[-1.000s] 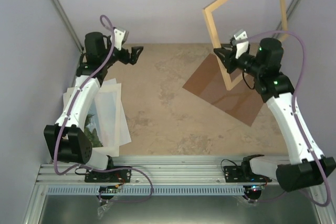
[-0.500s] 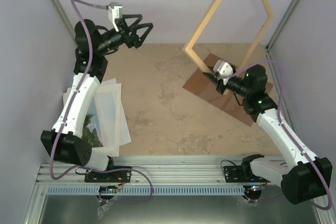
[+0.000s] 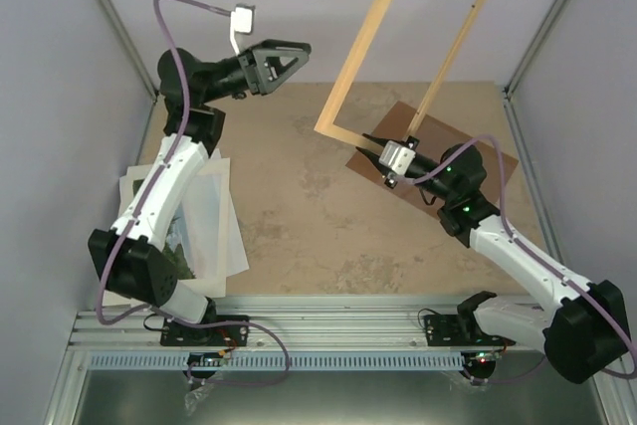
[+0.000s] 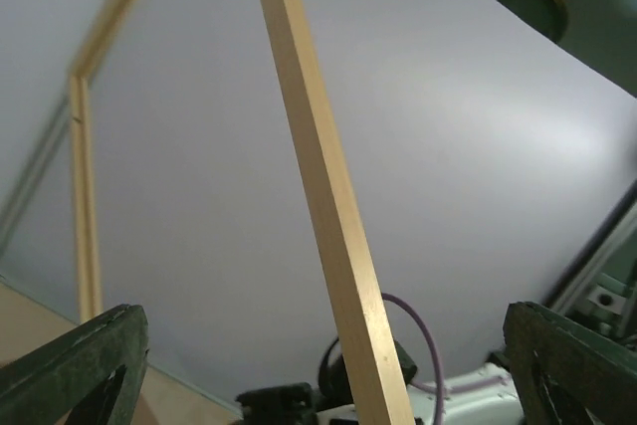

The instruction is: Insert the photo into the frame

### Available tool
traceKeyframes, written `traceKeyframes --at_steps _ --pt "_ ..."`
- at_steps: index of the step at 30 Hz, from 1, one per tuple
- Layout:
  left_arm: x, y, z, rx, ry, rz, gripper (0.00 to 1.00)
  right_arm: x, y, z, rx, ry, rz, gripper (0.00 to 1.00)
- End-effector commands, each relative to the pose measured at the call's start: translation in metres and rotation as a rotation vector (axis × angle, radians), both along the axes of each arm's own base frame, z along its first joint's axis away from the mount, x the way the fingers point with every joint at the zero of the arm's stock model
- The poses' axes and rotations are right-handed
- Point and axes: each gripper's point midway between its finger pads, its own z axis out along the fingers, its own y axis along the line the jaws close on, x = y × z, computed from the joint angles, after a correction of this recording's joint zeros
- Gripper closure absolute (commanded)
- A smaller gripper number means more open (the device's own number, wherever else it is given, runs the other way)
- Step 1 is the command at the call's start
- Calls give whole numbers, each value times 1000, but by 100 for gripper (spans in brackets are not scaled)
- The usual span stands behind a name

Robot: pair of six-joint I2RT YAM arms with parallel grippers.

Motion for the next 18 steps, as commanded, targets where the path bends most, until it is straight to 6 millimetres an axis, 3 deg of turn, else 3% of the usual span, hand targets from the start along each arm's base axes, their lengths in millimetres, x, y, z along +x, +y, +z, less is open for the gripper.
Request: traceKeyframes --at_steps 1,9,18 --pt "-16 -15 -11 17 72 -169 1 -3 9 44 61 -215 -14 99" --pt "-33 -26 -13 27 93 -240 8 -6 32 40 75 -222 22 99" --pt "-41 -23 -8 14 83 -240 37 -8 51 37 89 -228 27 99"
